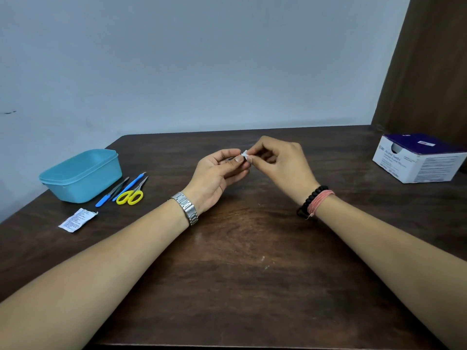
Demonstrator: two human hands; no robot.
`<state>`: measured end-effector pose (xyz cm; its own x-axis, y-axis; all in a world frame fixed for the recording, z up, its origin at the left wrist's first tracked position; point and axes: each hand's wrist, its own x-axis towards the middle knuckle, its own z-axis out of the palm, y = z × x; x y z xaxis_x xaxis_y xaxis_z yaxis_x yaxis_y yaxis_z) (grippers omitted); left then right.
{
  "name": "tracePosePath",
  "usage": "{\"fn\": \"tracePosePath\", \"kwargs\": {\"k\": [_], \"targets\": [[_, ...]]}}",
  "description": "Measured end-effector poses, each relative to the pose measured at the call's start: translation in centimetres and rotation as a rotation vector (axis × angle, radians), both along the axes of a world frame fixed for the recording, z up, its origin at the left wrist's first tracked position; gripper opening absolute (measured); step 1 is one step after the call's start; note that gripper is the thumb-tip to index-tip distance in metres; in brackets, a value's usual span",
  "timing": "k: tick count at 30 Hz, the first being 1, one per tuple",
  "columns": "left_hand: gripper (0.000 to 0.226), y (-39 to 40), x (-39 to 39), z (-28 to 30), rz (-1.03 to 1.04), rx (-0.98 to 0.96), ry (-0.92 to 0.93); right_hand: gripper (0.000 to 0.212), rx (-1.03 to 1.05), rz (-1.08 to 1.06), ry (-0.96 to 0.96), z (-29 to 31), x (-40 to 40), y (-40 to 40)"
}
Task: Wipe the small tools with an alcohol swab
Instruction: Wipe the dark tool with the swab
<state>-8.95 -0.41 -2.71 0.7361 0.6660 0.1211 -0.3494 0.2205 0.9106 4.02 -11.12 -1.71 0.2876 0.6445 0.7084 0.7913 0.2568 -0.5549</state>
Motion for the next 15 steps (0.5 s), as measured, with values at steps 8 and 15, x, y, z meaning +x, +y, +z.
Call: {"fn": "tracePosePath", "kwargs": {"k": [8,15], "targets": [[0.013,-0.1,0.2,-0.1,-0.013,0.0,0.013,0.003,-0.032,-0.086,0.1,-0.4,1.7,-0.1],[0.013,0.0,0.0,0.0,-0.008,-0.006,0.0,0.002,0.005,-0.008,0.018,-0.1,0.3,0.0]]}}
